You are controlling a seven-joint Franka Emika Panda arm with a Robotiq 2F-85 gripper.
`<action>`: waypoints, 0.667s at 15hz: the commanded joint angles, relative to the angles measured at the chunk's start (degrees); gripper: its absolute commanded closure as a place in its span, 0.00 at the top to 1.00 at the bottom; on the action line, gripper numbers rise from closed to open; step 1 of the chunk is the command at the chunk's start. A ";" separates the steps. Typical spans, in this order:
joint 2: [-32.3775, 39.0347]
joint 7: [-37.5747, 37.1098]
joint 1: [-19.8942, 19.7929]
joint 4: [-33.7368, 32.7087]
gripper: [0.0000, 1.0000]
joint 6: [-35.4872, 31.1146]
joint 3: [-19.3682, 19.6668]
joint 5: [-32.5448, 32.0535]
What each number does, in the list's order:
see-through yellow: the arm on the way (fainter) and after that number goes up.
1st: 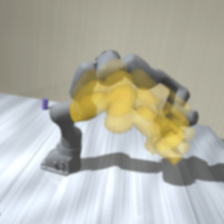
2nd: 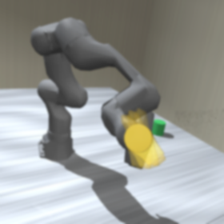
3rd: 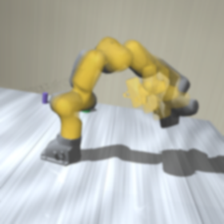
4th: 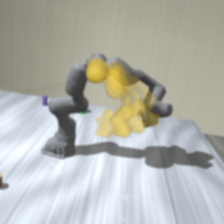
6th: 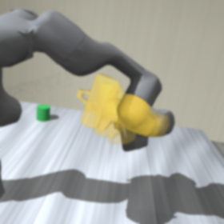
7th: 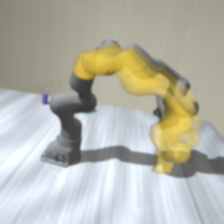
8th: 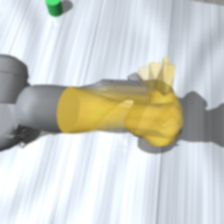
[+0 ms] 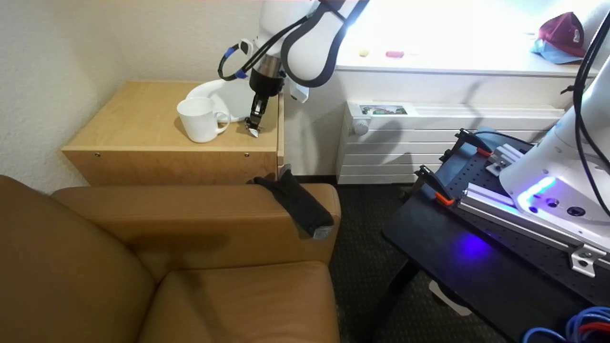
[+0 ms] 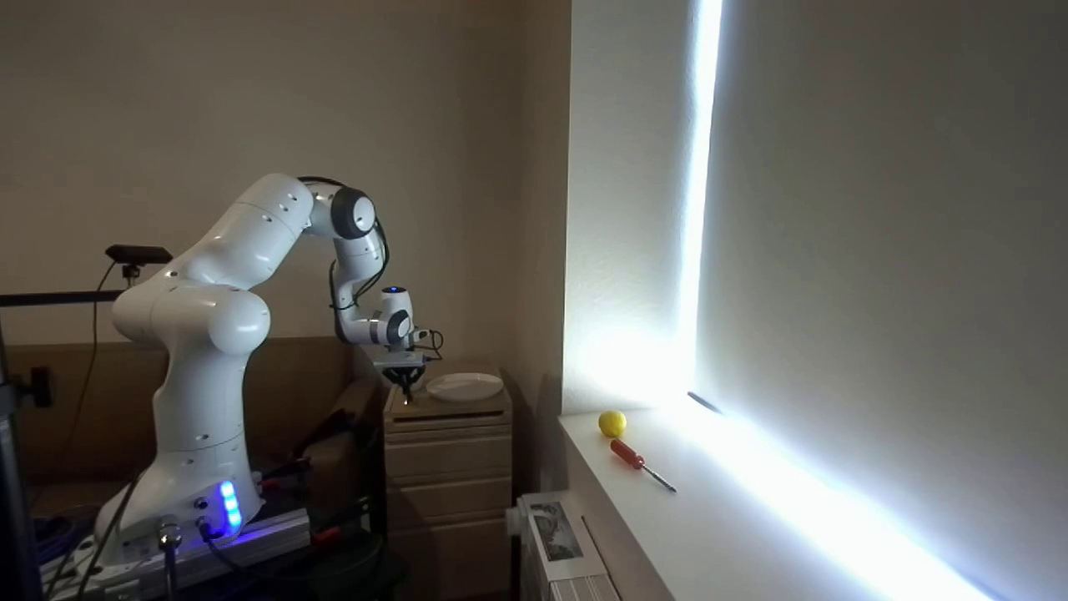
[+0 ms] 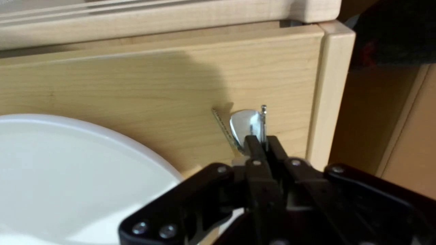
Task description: Remove the keys from the nightstand and put them on the windowsill then place the keys back on the nightstand
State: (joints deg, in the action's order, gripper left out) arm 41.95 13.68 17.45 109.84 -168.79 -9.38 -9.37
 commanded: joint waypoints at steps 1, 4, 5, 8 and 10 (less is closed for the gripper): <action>2.52 -1.01 0.86 -3.22 0.02 -0.15 0.52 -1.80; 3.24 -1.78 1.55 -4.12 0.22 0.19 1.77 -2.04; 3.31 -1.95 1.45 -4.24 0.33 0.66 1.83 -1.86; 2.76 -2.27 1.11 -3.73 0.52 1.03 2.16 -1.78; 1.82 -2.29 0.20 -3.14 0.66 2.10 1.21 -1.10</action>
State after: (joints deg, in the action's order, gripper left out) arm 44.51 12.67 18.46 106.72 -168.53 -7.56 -9.80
